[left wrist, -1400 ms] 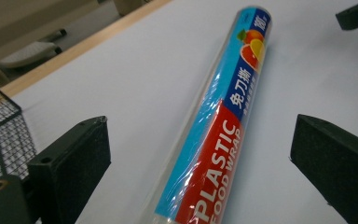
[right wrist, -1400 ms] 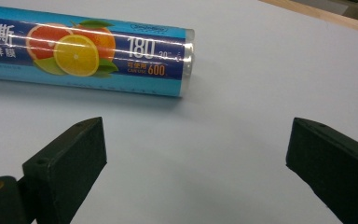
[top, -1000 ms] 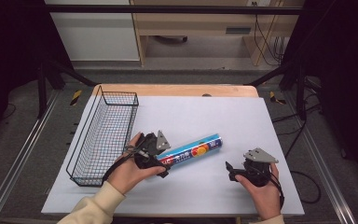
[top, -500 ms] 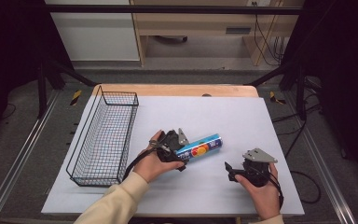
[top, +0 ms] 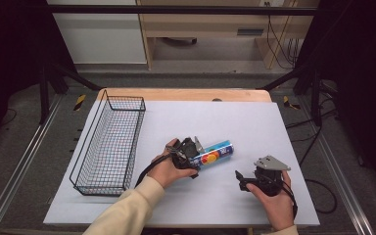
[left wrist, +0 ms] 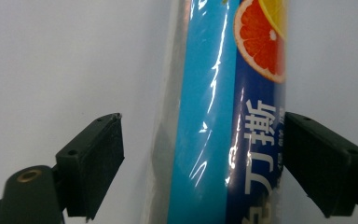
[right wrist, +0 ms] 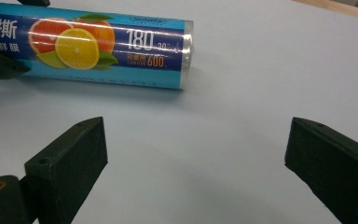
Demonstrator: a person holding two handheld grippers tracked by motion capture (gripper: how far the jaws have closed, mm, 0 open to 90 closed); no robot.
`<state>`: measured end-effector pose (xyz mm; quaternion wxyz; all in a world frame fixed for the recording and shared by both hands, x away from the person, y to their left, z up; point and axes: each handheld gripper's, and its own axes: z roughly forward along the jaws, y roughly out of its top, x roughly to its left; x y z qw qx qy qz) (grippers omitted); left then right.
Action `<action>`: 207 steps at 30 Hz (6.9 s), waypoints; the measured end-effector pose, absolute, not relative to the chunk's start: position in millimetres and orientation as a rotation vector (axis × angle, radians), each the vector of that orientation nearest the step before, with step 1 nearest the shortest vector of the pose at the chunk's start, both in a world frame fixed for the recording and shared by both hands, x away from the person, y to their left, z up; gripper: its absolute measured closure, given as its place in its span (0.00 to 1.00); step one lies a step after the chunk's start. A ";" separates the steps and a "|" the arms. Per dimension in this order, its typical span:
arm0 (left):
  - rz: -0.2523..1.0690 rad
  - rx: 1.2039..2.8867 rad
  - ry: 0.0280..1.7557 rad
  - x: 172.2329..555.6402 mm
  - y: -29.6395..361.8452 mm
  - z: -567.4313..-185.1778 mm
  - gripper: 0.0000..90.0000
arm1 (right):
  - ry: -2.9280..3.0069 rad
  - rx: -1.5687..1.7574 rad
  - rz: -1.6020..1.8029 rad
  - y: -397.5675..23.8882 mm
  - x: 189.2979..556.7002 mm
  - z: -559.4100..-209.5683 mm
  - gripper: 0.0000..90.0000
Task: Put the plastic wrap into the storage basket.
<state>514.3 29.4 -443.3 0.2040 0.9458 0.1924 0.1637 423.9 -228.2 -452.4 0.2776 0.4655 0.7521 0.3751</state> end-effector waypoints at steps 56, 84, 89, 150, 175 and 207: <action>0.400 2.523 0.640 495.8 50.0 -377.1 0.35 | 2.056 1.260 1.027 -228.3 428.7 -458.9 0.06; 0.573 2.435 0.780 459.5 95.8 -297.5 0.35 | 2.077 1.251 1.042 -224.5 427.8 -458.2 0.06; 0.583 2.429 0.777 455.7 95.6 -290.8 0.35 | 2.070 1.267 1.050 -224.5 426.2 -457.5 0.06; 0.603 2.363 1.041 404.2 222.0 -291.7 0.35 | 2.071 1.284 1.038 -224.2 427.9 -458.8 0.06; 0.574 2.361 1.117 409.5 239.7 -302.5 0.35 | 2.077 1.286 1.040 -223.8 428.3 -460.0 0.06; 0.492 2.313 1.269 448.8 250.6 -320.5 0.35 | 2.096 1.268 1.045 -222.3 428.0 -459.5 0.06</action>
